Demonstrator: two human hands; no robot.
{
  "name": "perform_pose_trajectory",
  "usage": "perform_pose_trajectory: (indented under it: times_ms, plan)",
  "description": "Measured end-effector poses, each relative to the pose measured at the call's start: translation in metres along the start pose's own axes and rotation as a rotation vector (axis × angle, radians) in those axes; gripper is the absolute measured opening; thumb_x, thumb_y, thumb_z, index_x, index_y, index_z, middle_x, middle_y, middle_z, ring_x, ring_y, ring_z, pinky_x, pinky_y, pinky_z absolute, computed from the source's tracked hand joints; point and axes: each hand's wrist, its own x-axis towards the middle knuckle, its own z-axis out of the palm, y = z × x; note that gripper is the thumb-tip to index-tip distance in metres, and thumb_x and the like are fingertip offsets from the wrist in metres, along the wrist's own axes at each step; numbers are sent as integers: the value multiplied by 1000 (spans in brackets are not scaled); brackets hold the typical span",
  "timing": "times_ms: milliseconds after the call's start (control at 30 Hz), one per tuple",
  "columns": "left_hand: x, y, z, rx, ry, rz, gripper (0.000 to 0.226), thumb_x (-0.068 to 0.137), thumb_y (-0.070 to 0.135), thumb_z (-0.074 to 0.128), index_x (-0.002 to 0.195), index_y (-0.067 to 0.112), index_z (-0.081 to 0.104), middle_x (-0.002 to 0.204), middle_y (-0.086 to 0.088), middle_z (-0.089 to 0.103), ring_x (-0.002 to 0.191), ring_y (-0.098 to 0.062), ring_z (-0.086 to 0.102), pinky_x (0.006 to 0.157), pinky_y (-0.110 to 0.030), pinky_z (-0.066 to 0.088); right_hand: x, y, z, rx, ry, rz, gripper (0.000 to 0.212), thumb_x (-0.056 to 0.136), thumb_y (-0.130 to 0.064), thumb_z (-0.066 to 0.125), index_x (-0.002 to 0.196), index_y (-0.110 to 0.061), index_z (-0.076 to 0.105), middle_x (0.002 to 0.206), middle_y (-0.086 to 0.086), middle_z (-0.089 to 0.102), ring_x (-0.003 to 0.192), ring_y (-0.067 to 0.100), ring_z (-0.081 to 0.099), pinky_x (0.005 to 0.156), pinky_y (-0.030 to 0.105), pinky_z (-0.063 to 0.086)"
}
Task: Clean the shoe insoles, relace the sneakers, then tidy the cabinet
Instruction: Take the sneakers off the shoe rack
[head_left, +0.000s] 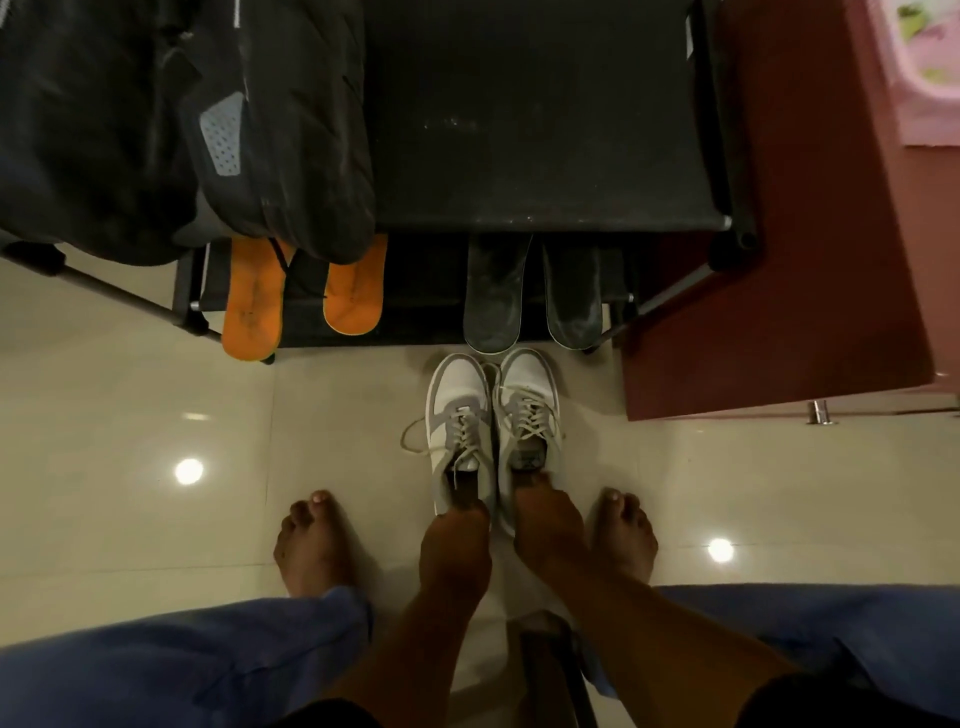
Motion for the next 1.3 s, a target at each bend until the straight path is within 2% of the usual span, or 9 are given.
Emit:
perform_pose_trajectory:
  times_ms: [300, 467, 700, 800, 933, 1033, 1133, 1200, 1300]
  plan:
    - [2, 3, -49, 29, -242, 19, 35, 97, 18, 63, 131, 10, 61, 133, -11, 63, 122, -29, 62, 102, -34, 52, -10, -24, -41, -145, -220, -116, 38, 99, -20, 63, 135, -9, 58, 140, 17, 58, 126, 34, 58, 102, 42, 48]
    - [-13, 13, -158, 36, -275, 79, 53, 97, 26, 68, 145, 12, 52, 141, -14, 59, 122, -32, 63, 88, -32, 51, -38, -79, -137, -189, -175, -258, 48, 95, -18, 69, 140, -6, 55, 139, 16, 60, 123, 31, 61, 100, 38, 47]
    - [-91, -6, -310, 52, 50, 209, 40, 95, 39, 67, 129, 17, 67, 129, -6, 68, 114, -30, 64, 97, -42, 52, -150, -136, -279, -343, 171, -577, 14, 93, -28, 67, 96, -15, 62, 92, 7, 61, 82, 26, 61, 70, 35, 45]
    - [-131, -28, -342, -48, 318, 231, 35, 84, 52, 57, 97, 27, 78, 98, 3, 75, 88, -21, 69, 82, -40, 58, -187, -153, -306, -379, 427, -666, 23, 90, -28, 66, 74, -25, 49, 81, 3, 50, 67, 20, 50, 64, 35, 41]
    - [-165, -58, -358, -396, 798, -74, 31, 94, 42, 61, 75, 19, 68, 67, 0, 67, 63, -17, 65, 62, -32, 54, -201, -182, -307, -495, 830, -886, 14, 81, -22, 72, 86, -21, 59, 93, 3, 56, 87, 25, 56, 62, 35, 35]
    - [-160, -77, -360, -628, 1098, -261, 31, 94, 48, 62, 104, 20, 57, 102, 0, 62, 82, -21, 63, 76, -40, 56, -187, -205, -297, -690, 906, -974, 30, 76, -22, 78, 104, -19, 68, 109, 5, 60, 99, 27, 53, 69, 35, 31]
    - [-143, -93, -364, -837, 974, -311, 57, 93, 49, 65, 135, 18, 42, 128, -5, 47, 93, -29, 64, 71, -47, 64, -167, -223, -288, -816, 873, -961, 39, 86, -27, 74, 122, -19, 62, 123, 5, 55, 106, 26, 49, 78, 36, 41]
    - [-129, -101, -365, -1014, 862, -268, 56, 93, 49, 66, 137, 23, 42, 130, -5, 51, 91, -32, 70, 54, -42, 64, -159, -230, -285, -863, 846, -927, 45, 89, -28, 71, 131, -18, 58, 127, 7, 52, 106, 26, 50, 82, 38, 46]
    - [-111, -115, -364, -1044, 818, -233, 57, 92, 53, 64, 135, 19, 48, 127, -9, 56, 80, -31, 74, 54, -41, 64, -149, -243, -280, -912, 783, -874, 52, 92, -27, 70, 139, -17, 52, 133, 9, 50, 108, 28, 55, 83, 40, 46]
